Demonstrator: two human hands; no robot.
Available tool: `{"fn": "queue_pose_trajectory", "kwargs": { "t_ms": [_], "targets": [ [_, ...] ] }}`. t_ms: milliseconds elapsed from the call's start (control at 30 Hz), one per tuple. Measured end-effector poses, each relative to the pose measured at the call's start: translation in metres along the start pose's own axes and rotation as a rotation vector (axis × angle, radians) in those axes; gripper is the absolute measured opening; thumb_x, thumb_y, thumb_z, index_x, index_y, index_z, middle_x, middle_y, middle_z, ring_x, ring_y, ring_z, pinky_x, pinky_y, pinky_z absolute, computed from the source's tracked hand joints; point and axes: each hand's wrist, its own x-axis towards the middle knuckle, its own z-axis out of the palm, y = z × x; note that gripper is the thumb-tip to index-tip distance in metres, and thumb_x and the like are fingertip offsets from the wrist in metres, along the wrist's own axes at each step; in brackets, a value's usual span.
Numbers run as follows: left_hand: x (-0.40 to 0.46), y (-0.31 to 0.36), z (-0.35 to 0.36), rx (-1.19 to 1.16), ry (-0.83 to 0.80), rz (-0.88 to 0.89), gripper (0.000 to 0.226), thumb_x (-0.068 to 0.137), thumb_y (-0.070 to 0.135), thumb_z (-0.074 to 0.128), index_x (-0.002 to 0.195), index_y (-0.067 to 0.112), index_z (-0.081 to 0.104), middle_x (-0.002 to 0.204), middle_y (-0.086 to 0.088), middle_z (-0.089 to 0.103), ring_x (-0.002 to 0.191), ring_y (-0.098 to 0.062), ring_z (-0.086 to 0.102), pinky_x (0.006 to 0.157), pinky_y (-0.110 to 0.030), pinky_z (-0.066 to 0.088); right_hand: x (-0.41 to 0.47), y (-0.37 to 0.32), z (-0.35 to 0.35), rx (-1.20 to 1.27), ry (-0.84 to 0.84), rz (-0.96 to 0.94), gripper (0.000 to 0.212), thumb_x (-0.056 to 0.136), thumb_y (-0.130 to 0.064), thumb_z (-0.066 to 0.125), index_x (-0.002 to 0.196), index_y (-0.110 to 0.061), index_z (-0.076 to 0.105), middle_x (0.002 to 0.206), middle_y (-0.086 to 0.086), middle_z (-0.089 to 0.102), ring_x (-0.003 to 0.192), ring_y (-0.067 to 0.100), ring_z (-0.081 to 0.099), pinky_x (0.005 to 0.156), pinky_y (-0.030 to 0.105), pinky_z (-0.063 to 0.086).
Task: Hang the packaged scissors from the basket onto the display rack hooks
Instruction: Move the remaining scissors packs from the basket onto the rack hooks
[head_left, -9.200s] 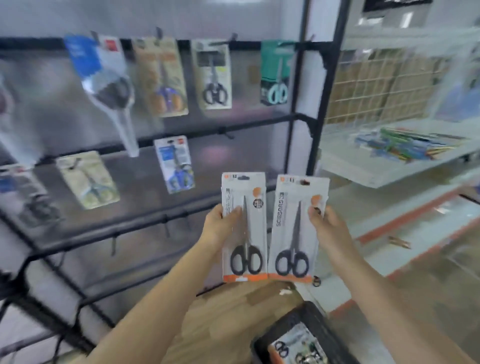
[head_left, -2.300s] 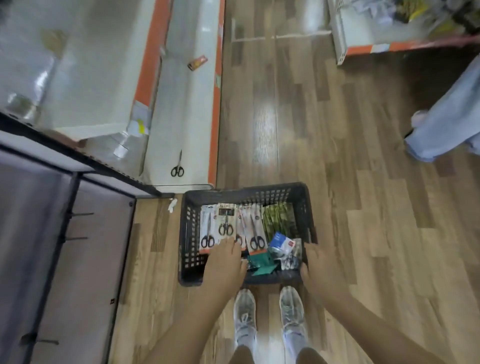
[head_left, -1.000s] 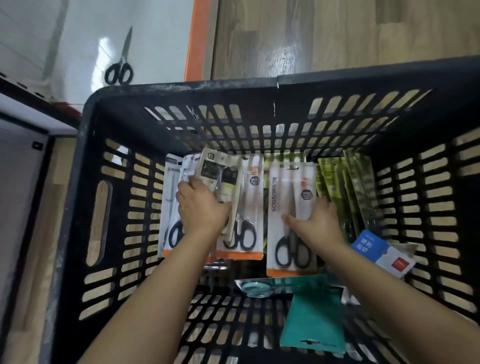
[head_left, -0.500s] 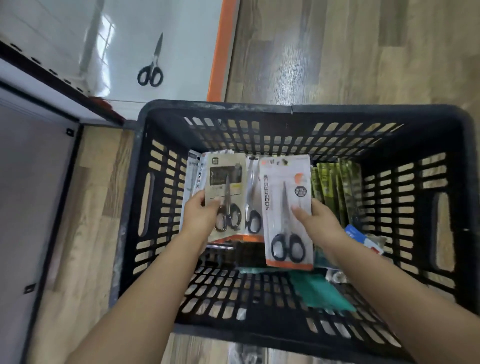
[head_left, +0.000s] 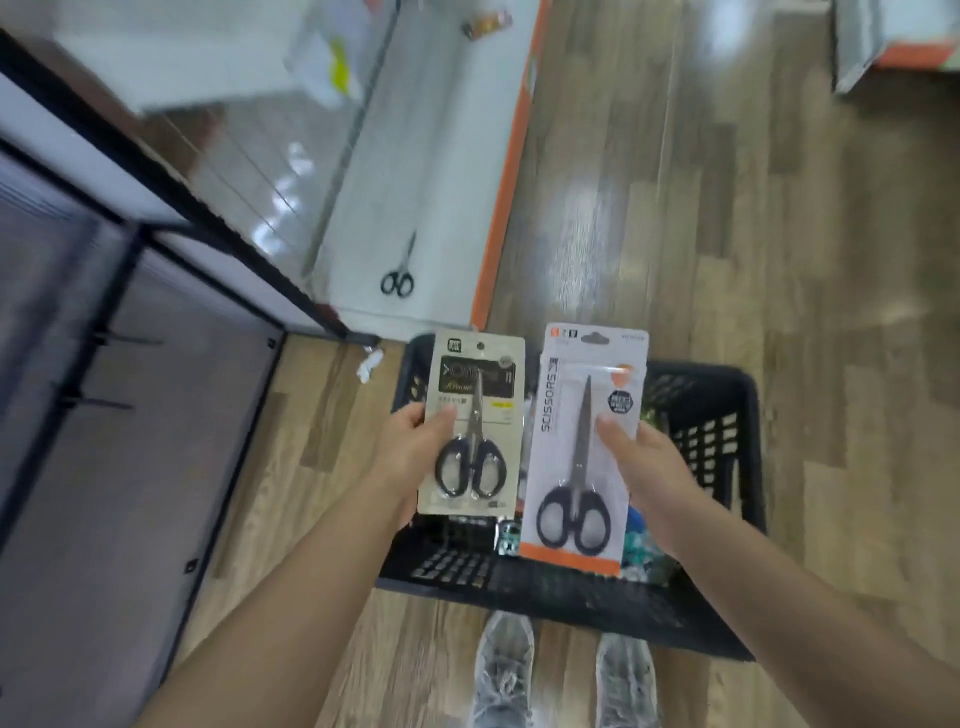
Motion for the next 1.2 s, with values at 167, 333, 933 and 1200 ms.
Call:
{"fn": "queue_pose_trajectory", "kwargs": {
  "t_ms": [167,333,933,1200],
  "targets": [
    [-0.083,0.127,-0.043,-0.039,0.044,0.189,0.029,0.088,0.023,0.064,0.105,-0.001,0.063,0.095,-0.014,0.072,0.086,-0.031,0.069,0.078,-0.042,0.057,-0.092,-0.125,-0.016,-0.001,0.013,-0.188,0.014,0.096,-0.026,0.051,0.101,-0.015,0.058,0.09,0.002,0.065,0.079,0.019,0.061,0.065,0.031,0.048],
    [-0.173,0.247,-0.086,-0.067,0.105,0.405,0.023,0.089,0.025,0.063,0.095,0.003,0.065,0.082,-0.005,0.067,0.081,-0.022,0.062,0.077,-0.032,0.051,-0.194,-0.259,-0.024,-0.008,0.016,-0.427,0.025,0.093,-0.03,0.055,0.108,-0.009,0.058,0.099,0.01,0.065,0.082,0.021,0.062,0.072,0.034,0.051],
    [-0.418,0.27,-0.153,-0.686,0.364,0.552,0.012,0.089,0.017,0.063,0.092,0.005,0.06,0.081,-0.012,0.069,0.065,-0.024,0.065,0.067,-0.035,0.057,-0.402,-0.348,0.029,-0.202,-0.32,-0.792,0.021,0.093,-0.031,0.057,0.1,-0.012,0.062,0.1,0.008,0.065,0.097,0.031,0.062,0.09,0.038,0.047],
    [-0.439,0.169,-0.133,-0.77,0.645,0.409,0.016,0.088,0.02,0.066,0.08,0.007,0.06,0.086,-0.018,0.07,0.079,-0.031,0.065,0.086,-0.051,0.053,-0.394,-0.264,0.027,-0.504,-0.571,-0.76,0.03,0.095,-0.03,0.051,0.118,-0.012,0.06,0.113,0.008,0.065,0.105,0.029,0.06,0.096,0.041,0.046]
  ]
}}
